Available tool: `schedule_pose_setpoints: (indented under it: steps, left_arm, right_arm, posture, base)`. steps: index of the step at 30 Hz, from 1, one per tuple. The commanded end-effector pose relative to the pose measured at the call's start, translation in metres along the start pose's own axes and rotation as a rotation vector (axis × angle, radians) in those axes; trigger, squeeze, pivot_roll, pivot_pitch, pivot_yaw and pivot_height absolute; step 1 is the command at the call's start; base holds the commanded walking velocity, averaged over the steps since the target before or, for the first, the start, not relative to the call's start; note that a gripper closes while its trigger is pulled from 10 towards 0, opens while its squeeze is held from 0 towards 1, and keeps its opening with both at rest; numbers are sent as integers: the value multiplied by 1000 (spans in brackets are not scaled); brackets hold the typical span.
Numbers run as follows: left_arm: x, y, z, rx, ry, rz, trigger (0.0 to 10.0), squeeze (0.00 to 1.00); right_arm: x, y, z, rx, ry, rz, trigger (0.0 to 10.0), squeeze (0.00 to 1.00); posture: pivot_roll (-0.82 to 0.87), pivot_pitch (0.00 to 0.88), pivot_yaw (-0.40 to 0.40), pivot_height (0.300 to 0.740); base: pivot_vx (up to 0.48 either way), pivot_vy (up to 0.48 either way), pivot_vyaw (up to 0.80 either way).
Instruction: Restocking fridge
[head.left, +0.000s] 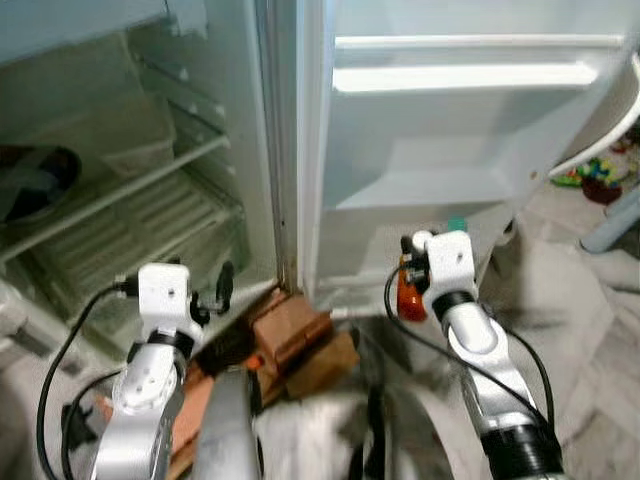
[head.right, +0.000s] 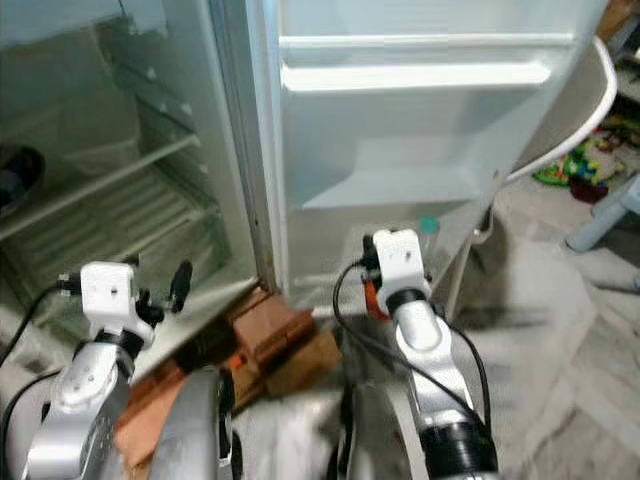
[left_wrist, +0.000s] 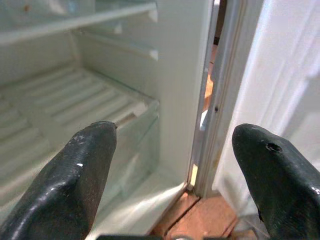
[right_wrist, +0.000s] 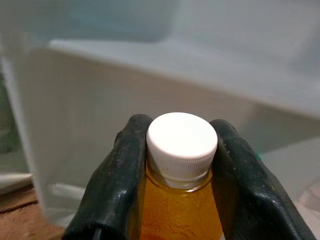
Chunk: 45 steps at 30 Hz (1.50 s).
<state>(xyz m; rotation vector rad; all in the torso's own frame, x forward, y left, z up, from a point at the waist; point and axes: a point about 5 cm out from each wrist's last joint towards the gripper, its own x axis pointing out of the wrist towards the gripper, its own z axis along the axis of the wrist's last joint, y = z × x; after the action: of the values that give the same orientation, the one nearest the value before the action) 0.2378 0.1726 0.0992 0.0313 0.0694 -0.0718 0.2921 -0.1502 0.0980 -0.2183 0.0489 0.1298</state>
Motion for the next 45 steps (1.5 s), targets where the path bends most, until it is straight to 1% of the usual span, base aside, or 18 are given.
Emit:
schedule_pose_setpoints:
  steps: [1,7,15,34,45]
  left_arm:
    - [0,0,2,-4,-5,-5,10000,0]
    - [0,0,2,-3,-5,-5,10000,0]
    - [0,-1,2,-8,-10,-10,10000,0]
    - [-1,-1,3,-19,-17,-7,10000,0]
    - [-1,-1,3,-16,-10,-2,10000,0]
  right_arm:
    - [0,-4,4,-1,-22,-15,10000,0]
    - [0,-3,5,2,-26,-8,10000,0]
    - [1,-2,6,2,-35,-4,10000,0]
    - [1,1,11,-2,-63,13,10000,0]
    - [1,0,12,-7,-74,10,10000,0]
  posture:
    - [112,104,-37,578]
    - [112,105,-35,578]
    - [113,100,-37,578]
    - [110,111,-41,578]
    - [113,113,-44,578]
  base:
    - [326,-334,0]
    - [322,-281,0]
    - [62,0,0]
    - [389,0,0]
    - [0,0,0]
